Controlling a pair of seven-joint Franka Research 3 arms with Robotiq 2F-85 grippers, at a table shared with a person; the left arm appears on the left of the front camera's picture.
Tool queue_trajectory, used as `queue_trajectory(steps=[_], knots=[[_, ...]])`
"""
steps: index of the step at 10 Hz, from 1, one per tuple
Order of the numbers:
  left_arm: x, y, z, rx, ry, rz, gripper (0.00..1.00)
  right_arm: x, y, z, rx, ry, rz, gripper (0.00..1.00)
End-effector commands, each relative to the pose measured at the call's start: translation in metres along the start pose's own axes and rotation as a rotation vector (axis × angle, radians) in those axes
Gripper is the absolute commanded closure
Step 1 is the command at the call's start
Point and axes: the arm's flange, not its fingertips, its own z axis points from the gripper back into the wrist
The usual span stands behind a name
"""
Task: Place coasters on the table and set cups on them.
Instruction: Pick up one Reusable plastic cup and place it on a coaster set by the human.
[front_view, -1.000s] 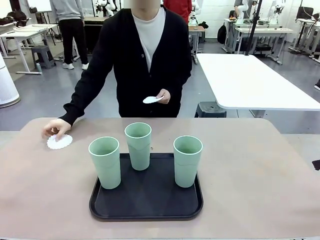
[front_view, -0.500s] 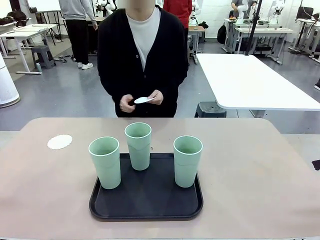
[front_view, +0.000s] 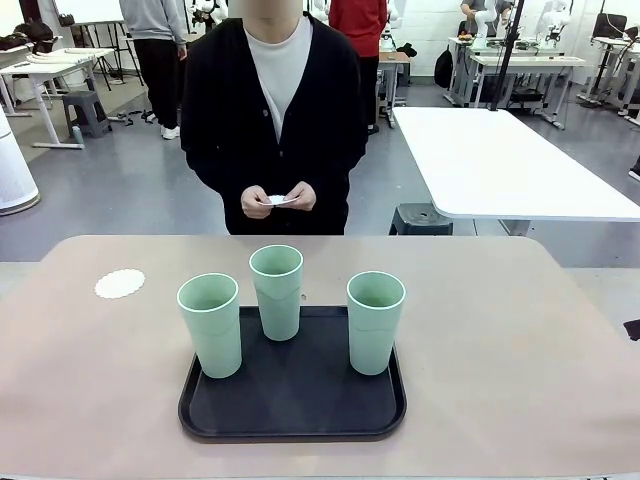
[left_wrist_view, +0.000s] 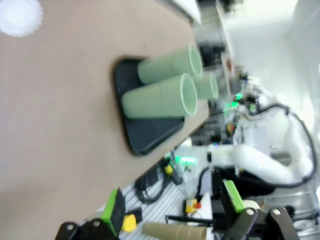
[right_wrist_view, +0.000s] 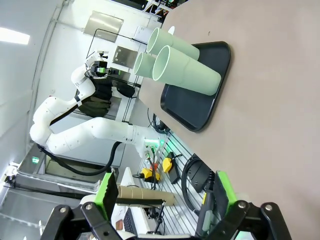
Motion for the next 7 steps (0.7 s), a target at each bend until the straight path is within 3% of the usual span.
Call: queue_trajectory(steps=[1, 3, 4, 5, 7], knots=[[0.038, -0.015, -0.011, 0.130, 0.185, -0.274, 0.00, 0.001, -0.001, 0.001, -0.001, -0.003, 0.011, 0.00], [0.089, -0.040, -0.049, 0.493, 0.237, -0.559, 0.00, 0.001, -0.001, 0.001, -0.001, -0.003, 0.011, 0.00], [0.100, -0.054, -0.069, 0.609, 0.259, -0.649, 0.00, 0.001, -0.001, 0.001, -0.001, -0.003, 0.011, 0.00], [0.107, -0.066, -0.089, 0.707, 0.283, -0.756, 0.00, 0.001, -0.001, 0.001, -0.001, -0.003, 0.011, 0.00], [0.106, -0.081, -0.123, 0.718, 0.325, -0.926, 0.00, 0.001, -0.001, 0.001, -0.001, -0.003, 0.011, 0.00]])
